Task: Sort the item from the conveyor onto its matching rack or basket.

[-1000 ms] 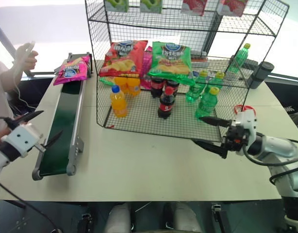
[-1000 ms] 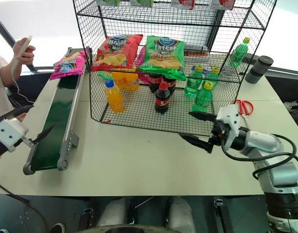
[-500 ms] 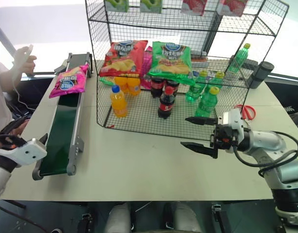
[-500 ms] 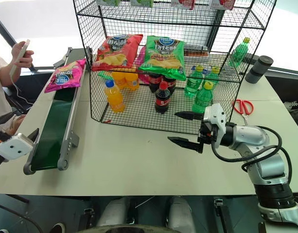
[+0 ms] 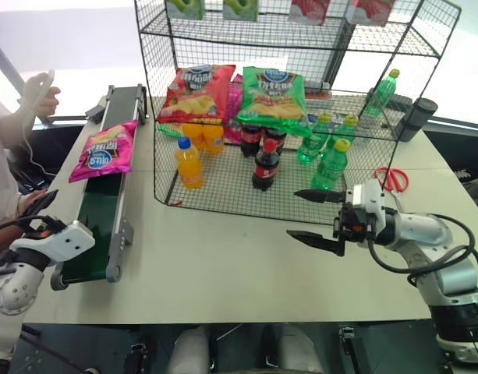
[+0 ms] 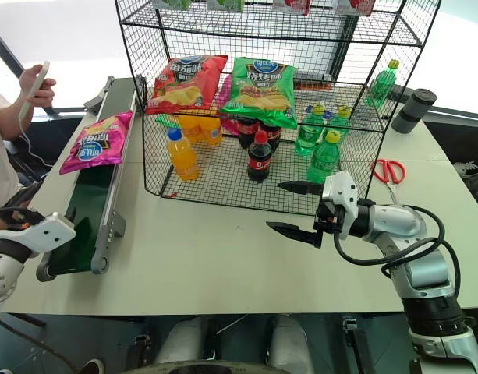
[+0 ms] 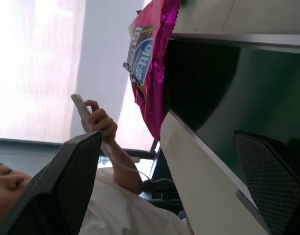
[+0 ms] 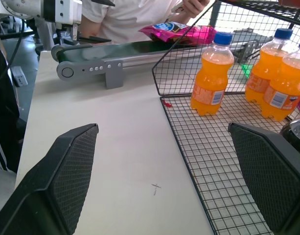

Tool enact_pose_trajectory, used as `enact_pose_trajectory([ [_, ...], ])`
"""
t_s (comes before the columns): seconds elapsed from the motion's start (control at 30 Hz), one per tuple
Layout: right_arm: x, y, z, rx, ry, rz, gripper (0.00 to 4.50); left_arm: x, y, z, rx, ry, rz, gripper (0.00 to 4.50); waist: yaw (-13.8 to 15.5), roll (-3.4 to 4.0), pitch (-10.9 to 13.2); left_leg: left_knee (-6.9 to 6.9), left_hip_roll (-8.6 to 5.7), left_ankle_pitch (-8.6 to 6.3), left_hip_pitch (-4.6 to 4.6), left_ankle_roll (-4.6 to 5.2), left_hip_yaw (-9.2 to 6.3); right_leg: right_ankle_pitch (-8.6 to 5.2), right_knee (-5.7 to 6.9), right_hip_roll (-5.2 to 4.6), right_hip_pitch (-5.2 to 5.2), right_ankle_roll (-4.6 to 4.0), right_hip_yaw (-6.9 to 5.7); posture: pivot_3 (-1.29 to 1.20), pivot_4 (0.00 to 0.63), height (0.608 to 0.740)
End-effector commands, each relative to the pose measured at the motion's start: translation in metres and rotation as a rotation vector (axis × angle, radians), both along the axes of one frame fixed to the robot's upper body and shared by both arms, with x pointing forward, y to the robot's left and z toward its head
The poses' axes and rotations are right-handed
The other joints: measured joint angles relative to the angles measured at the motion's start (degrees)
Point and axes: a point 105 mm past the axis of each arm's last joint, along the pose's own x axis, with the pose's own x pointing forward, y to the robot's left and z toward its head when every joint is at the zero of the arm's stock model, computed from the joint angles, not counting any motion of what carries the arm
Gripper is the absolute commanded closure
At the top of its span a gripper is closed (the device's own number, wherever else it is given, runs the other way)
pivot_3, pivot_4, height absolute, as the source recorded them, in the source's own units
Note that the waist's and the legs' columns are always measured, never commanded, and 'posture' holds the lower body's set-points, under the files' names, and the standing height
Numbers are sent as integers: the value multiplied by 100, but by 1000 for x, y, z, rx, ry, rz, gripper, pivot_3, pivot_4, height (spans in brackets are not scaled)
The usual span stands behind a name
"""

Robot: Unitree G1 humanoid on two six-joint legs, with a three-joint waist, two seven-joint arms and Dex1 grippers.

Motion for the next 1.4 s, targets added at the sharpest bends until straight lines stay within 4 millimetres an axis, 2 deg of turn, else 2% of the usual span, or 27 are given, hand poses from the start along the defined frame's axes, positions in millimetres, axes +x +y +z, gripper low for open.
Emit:
enact_pose_trajectory([
  [0.03, -7, 3, 17, 52, -60, 37, 70, 2, 4, 9, 18, -37, 14, 0, -7, 1, 0, 0, 0, 0, 0, 0, 2, 0, 0, 0, -1, 0, 1, 0, 150, 740],
  [0.13, -14, 5, 23, 101, -48, 73, 70, 3, 3, 6, 6, -33, 9, 0, -4, 0, 0, 0, 1, 0, 1, 0, 6, 3, 3, 0, -4, -3, 5, 0, 150, 740],
  [0.27, -23, 7, 20, 150, 13, 106, 70, 6, 4, 5, 12, -38, 14, 0, 2, -2, -1, 0, 1, 0, 1, 1, 6, 3, 1, -1, -3, -3, 5, 0, 150, 740],
  [0.43, -24, 8, 13, 131, 5, 97, 70, 6, 3, 0, 5, -26, 10, 0, 2, -2, -1, 0, 1, -1, 1, 1, 7, 3, 2, -3, -4, -3, 5, 0, 150, 740],
  [0.57, -20, 8, 18, 123, -20, 95, 70, 7, 2, -6, -2, -18, 8, 0, -10, -2, -1, 0, 2, -1, 2, 1, 10, 3, 4, -2, -6, -3, 7, 0, 150, 740],
  [0.73, -17, 9, 18, 109, -32, 89, 70, 15, -5, -1, -21, -41, -11, 0, 15, -8, -5, 0, 1, -1, 2, 1, 10, 3, 5, -2, -6, -3, 7, 0, 150, 740],
  [0.83, -15, 12, 17, 100, -42, 82, 0, 17, -7, -1, -48, -35, -21, 745, 3, -9, -6, 0, 0, -1, 2, 2, 13, 3, 4, -4, -5, -3, 7, 0, 150, 740],
  [0.9, -14, 12, 18, 101, -43, 79, 0, 18, -7, -1, -49, -33, -25, 1643, -3, -8, -5, 0, 0, -1, 1, 2, 15, 3, 5, -4, -7, -3, 8, 0, 150, 740],
  [1.07, -12, 12, 18, 94, -50, 69, 0, 18, -7, -3, -54, -25, -22, 4275, -8, -8, -5, 0, 3, -1, 3, 2, 18, 3, 7, -1, -8, -3, 8, 0, 150, 740],
  [1.1, -12, 12, 18, 93, -50, 66, 0, 18, -7, -3, -57, -27, -21, 4399, -5, -6, -6, 0, 3, -1, 4, 2, 18, 3, 7, -1, -7, -3, 8, 0, 150, 740],
  [1.2, -10, 10, 17, 82, -57, 58, 0, 19, -7, -1, -68, -35, -22, 4399, 3, -9, -7, 0, 2, -1, 5, 2, 19, 3, 7, -2, -7, -3, 9, 0, 150, 740],
  [1.3, -8, 11, 16, 79, -59, 52, 0, 22, -10, 17, -179, -107, -43, 4399, 6, -9, -7, 1, 1, -1, 4, 2, 19, 3, 7, -3, -8, -3, 9, 0, 150, 740],
  [1.4, -6, 11, 14, 73, -63, 47, 0, 21, -22, 45, -324, -168, -166, 4399, -2, -13, -8, 1, 2, -1, 3, 2, 19, 4, 7, -4, -8, -3, 10, 0, 150, 740],
])
